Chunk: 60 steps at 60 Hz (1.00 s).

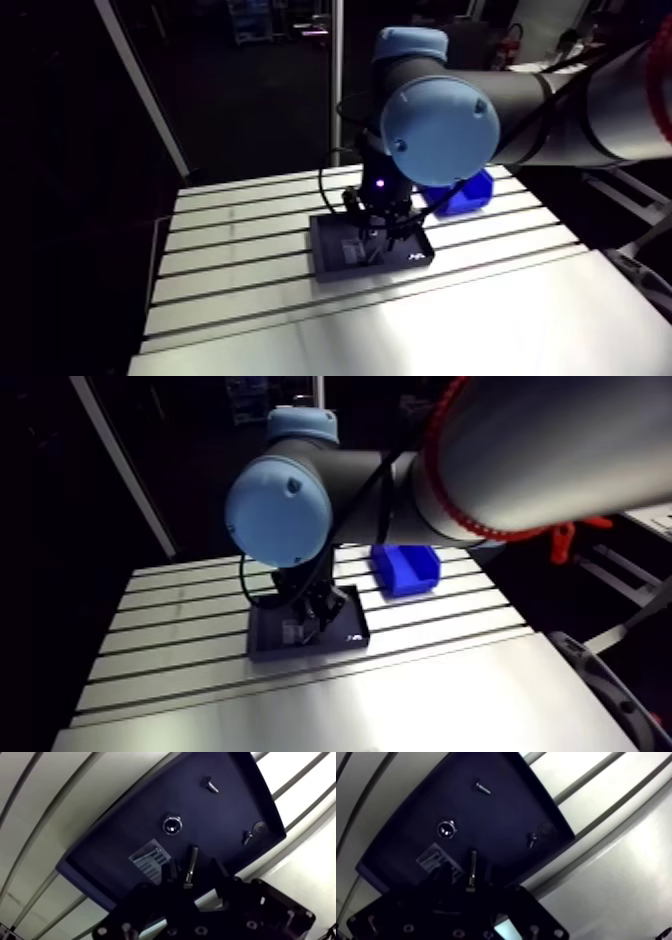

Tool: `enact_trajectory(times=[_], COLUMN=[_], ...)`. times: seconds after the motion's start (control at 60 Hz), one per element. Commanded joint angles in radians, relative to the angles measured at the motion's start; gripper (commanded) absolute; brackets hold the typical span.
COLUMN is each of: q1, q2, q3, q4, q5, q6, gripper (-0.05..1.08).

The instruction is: Pick up the M10 bolt from the tray and put it into the blue bin.

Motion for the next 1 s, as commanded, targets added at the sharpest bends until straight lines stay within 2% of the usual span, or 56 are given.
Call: enact_trajectory(times=[0.017,1.0], q1=[0.000,0.001], q2=[0.008,0.028], q3=[0.003,0.003], q4=[-0.005,-0.005], q5=[0.000,-0.002], q6=[0.000,-0.002], gripper=[0.53,0.61])
